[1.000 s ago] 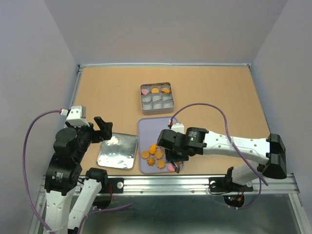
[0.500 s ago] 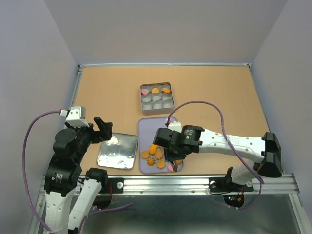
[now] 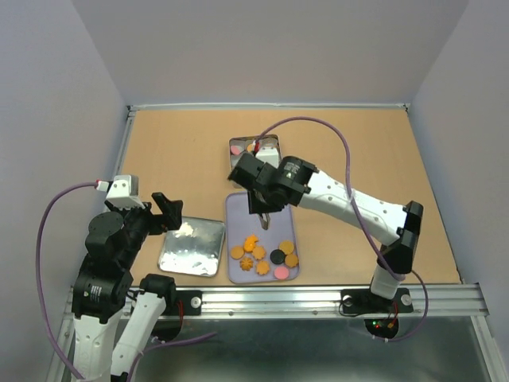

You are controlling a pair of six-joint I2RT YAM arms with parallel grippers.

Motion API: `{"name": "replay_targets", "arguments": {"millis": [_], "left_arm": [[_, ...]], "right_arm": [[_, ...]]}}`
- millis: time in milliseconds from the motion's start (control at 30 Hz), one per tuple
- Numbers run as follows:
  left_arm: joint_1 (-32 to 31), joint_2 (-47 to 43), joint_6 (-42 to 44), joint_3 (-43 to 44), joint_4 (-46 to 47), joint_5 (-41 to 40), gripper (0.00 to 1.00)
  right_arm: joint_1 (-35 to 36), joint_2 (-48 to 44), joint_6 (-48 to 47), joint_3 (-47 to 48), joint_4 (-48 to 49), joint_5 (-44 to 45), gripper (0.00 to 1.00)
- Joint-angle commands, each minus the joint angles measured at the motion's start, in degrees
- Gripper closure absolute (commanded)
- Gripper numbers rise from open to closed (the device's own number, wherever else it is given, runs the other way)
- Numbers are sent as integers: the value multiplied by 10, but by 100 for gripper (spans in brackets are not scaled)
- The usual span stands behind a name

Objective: Pack the cookies

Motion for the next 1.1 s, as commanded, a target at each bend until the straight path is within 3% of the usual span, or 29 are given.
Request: {"name": "replay_targets", "arguments": {"millis": [0, 200, 333, 1067], "left_arm": [[-3, -9, 4, -3, 23, -3, 1], [-3, -10, 4, -4, 26, -9, 1], [-4, -11, 4, -5, 27, -9, 1], [-13, -9, 13, -8, 30, 22, 1]], "right_arm": [[-64, 48, -80, 119, 5, 19, 64], [-117, 147, -146, 270, 6, -17, 64], [-149, 199, -157, 310, 11, -44, 64], [-196, 291, -169, 327, 72, -96, 64]]}}
